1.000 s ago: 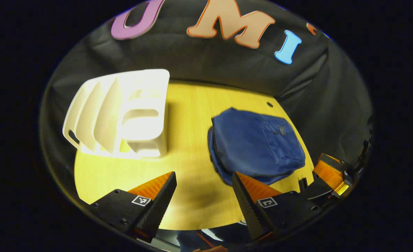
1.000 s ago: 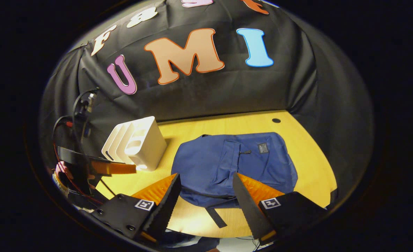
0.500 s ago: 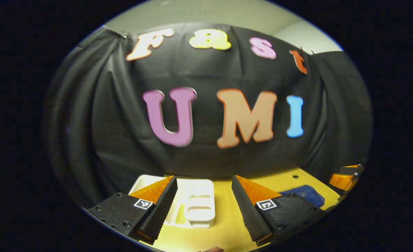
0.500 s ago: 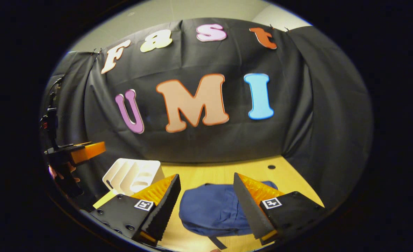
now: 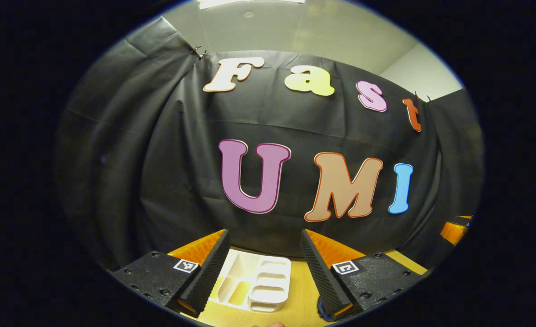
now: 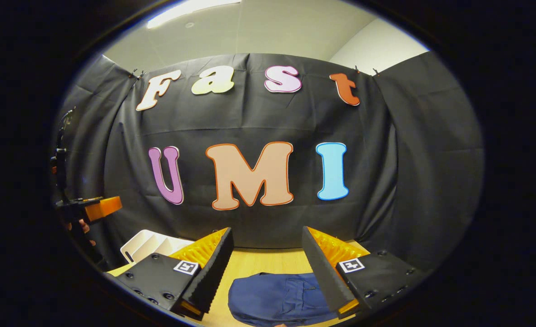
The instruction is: Open the schoolbag, grab two books from the bookshelf and put them into the schoolbag.
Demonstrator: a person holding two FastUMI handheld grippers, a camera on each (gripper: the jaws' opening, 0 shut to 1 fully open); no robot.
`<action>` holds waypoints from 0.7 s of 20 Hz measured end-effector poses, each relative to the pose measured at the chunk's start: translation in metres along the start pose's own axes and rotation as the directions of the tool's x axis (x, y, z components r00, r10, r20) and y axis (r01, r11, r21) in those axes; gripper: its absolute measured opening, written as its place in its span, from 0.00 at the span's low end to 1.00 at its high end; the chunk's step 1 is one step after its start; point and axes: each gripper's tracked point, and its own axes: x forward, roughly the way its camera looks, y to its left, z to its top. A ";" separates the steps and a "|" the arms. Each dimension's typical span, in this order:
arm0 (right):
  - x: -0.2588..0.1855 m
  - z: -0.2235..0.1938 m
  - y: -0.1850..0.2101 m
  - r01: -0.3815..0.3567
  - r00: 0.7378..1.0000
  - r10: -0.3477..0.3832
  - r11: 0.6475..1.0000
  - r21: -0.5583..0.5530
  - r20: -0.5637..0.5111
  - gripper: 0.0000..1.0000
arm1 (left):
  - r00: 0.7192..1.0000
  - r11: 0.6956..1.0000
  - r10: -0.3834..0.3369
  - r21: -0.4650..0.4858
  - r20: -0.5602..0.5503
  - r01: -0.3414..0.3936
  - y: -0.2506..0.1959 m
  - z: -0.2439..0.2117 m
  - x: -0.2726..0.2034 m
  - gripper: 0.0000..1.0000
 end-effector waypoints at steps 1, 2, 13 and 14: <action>-0.002 0.001 0.001 0.008 1.000 -0.008 1.000 -0.005 0.003 0.97 | 1.000 1.000 -0.003 0.009 -0.013 0.003 0.003 -0.006 0.001 0.91; -0.003 0.000 0.004 0.015 1.000 -0.015 1.000 -0.008 0.005 0.95 | 1.000 1.000 0.001 0.024 -0.022 0.000 0.006 -0.008 0.004 0.91; -0.021 -0.015 0.022 0.068 0.997 -0.069 0.997 -0.028 -0.030 0.95 | 0.995 0.995 -0.084 0.058 -0.055 0.087 0.007 -0.017 0.020 0.91; -0.022 -0.014 0.024 0.074 0.997 -0.075 0.997 -0.030 -0.029 0.94 | 0.994 0.994 -0.092 0.059 -0.057 0.095 0.008 -0.017 0.020 0.87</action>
